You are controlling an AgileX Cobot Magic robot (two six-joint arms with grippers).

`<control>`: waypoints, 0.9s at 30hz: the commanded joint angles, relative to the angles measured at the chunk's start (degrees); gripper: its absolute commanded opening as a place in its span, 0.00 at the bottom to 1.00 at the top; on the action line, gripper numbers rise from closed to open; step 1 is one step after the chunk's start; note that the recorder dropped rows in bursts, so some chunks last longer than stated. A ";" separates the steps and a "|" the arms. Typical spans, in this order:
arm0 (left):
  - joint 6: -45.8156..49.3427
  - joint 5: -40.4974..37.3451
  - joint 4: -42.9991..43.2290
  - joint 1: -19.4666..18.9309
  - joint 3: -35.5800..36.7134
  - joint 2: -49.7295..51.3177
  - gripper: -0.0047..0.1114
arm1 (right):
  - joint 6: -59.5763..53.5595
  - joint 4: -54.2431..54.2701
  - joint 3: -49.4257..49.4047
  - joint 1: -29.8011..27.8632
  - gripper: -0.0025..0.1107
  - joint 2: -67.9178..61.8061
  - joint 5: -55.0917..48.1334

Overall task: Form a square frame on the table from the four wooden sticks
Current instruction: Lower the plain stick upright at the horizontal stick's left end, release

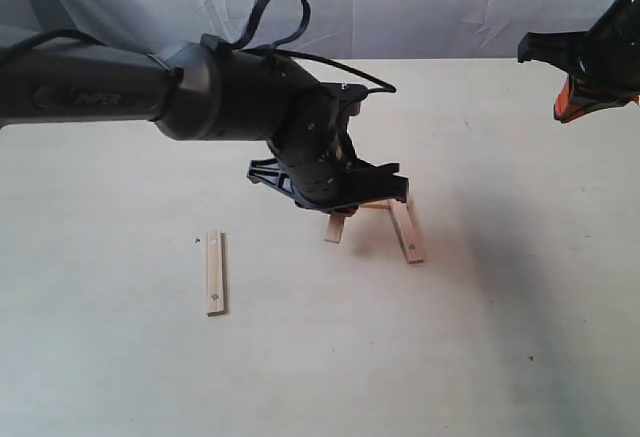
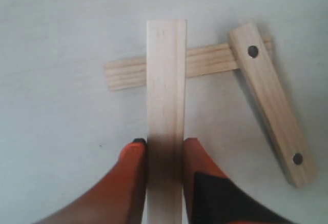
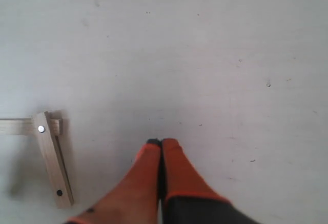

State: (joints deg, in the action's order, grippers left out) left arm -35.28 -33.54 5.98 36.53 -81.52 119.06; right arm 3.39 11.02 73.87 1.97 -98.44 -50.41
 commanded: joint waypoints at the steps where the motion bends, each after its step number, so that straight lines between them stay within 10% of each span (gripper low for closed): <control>1: -2.77 2.13 0.31 -0.59 0.03 1.58 0.04 | -0.31 -0.47 0.09 -0.20 0.02 -0.15 0.58; 13: -5.02 1.21 1.47 -0.62 0.03 2.62 0.05 | -0.31 -0.47 0.09 -0.20 0.02 -0.15 1.06; 21: -5.02 1.36 1.50 -0.62 0.03 2.62 0.35 | -0.31 -0.47 0.09 -0.20 0.02 -0.15 1.06; 27: -5.02 0.72 1.08 -0.62 -0.10 1.37 0.38 | -0.31 -0.47 0.09 -0.20 0.02 -0.15 1.16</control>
State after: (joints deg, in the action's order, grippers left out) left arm -39.95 -32.22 7.38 36.01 -81.52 121.28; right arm 3.39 11.02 73.87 1.97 -98.44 -49.96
